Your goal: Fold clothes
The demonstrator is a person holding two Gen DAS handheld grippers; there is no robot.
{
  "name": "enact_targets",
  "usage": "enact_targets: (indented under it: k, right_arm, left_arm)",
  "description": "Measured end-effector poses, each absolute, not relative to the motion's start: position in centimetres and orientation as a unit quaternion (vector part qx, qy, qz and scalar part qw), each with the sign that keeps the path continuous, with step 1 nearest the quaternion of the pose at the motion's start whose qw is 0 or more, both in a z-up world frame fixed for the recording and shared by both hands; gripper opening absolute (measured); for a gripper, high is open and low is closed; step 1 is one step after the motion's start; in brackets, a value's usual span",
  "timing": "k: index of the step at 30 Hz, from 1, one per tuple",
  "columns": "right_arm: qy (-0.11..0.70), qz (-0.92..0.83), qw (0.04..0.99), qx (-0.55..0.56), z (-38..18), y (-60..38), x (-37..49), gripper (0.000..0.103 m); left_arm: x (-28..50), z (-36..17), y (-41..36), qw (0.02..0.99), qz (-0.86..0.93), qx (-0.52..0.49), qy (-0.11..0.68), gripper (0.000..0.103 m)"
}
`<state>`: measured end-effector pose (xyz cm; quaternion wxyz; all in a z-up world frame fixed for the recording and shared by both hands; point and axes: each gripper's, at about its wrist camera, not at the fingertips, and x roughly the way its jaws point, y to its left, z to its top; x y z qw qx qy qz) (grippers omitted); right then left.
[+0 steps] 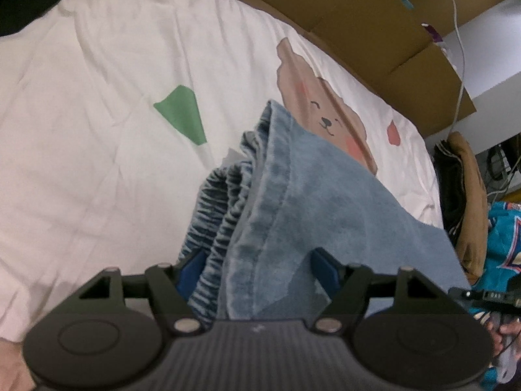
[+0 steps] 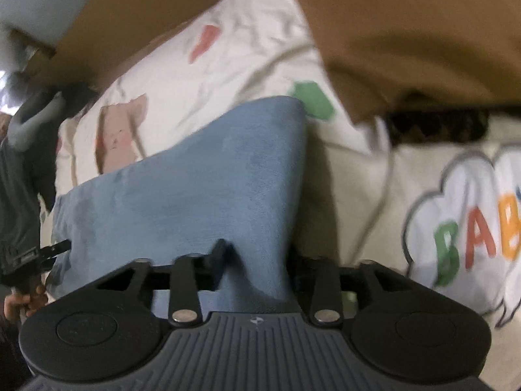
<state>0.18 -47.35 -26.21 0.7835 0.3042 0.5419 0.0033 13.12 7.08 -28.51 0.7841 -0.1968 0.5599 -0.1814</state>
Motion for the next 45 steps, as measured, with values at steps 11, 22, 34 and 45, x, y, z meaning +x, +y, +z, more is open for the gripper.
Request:
enact_targets:
  k: [11, 22, 34, 45]
  right_arm:
    - [0.489, -0.097, 0.762, 0.414, -27.5, -47.2, -5.9, 0.068]
    - [0.567, -0.043, 0.784, 0.247, -23.7, -42.1, -6.0, 0.069]
    - [0.492, -0.025, 0.788, 0.370, -26.3, -48.0, -9.3, 0.069]
    - [0.396, 0.047, 0.753, 0.524, -33.3, -49.1, -13.5, 0.070]
  left_arm:
    - [13.3, -28.6, 7.0, 0.782, -0.188, -0.196, 0.561, 0.075]
    - [13.7, -28.1, 8.9, 0.767, -0.169, -0.211, 0.582, 0.068]
    - [14.6, -23.5, 6.8, 0.803, -0.147, -0.149, 0.557, 0.064]
    - [13.1, -21.2, 2.2, 0.834, -0.137, -0.077, 0.529, 0.063]
